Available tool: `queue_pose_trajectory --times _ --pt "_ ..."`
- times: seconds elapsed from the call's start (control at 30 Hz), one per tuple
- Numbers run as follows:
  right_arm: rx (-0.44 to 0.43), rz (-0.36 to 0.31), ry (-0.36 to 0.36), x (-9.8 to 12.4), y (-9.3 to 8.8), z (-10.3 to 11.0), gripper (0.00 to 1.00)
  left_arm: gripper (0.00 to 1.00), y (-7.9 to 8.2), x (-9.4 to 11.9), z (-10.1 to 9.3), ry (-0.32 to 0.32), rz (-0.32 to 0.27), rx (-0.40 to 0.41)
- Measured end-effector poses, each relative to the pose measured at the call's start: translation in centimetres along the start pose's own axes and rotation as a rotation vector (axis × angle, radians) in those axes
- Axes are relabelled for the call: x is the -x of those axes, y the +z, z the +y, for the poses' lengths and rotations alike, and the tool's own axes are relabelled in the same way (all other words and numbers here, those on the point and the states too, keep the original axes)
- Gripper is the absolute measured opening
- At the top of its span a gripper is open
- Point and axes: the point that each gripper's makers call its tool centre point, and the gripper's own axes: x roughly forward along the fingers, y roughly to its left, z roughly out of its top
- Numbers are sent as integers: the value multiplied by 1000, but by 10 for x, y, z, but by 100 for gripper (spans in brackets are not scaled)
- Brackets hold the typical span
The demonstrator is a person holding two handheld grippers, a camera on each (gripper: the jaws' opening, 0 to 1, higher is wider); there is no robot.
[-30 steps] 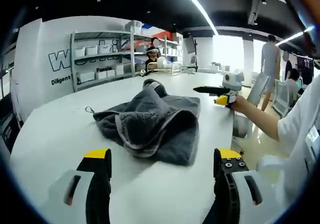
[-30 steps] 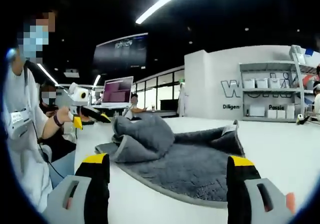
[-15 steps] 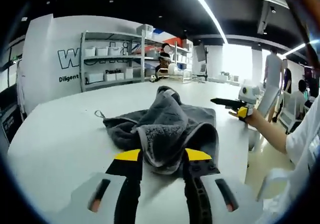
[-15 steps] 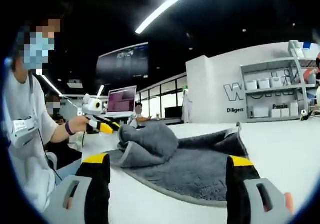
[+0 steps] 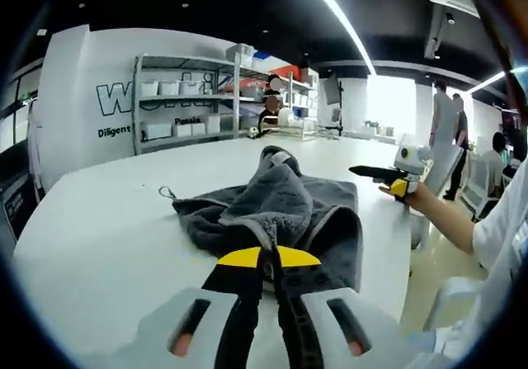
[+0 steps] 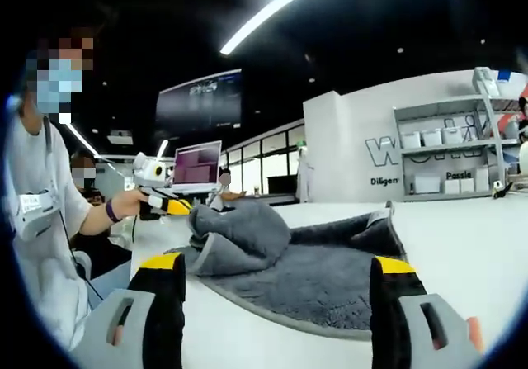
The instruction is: Open the folded towel by lifting each exposed corner and separating the folded layers until the towel lies flat within the target outline without major curled edges
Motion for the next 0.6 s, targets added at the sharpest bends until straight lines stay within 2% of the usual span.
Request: queue_pose_trajectory --times 0.13,0.27,0.37,0.53,0.6 --pt "-4 3 -3 0 -1 -1 94 3 0 2 -1 -10 3 8" --pt "0 6 -9 0 -1 -3 93 3 4 8 6 49 14 -93" --pt "0 11 -11 0 -2 -3 93 3 9 13 5 66 11 -135" --pt "3 22 -16 0 -5 -3 93 3 27 32 14 162 -18 -253" --pt "4 24 -19 0 -5 -3 93 3 33 39 15 171 -25 -261"
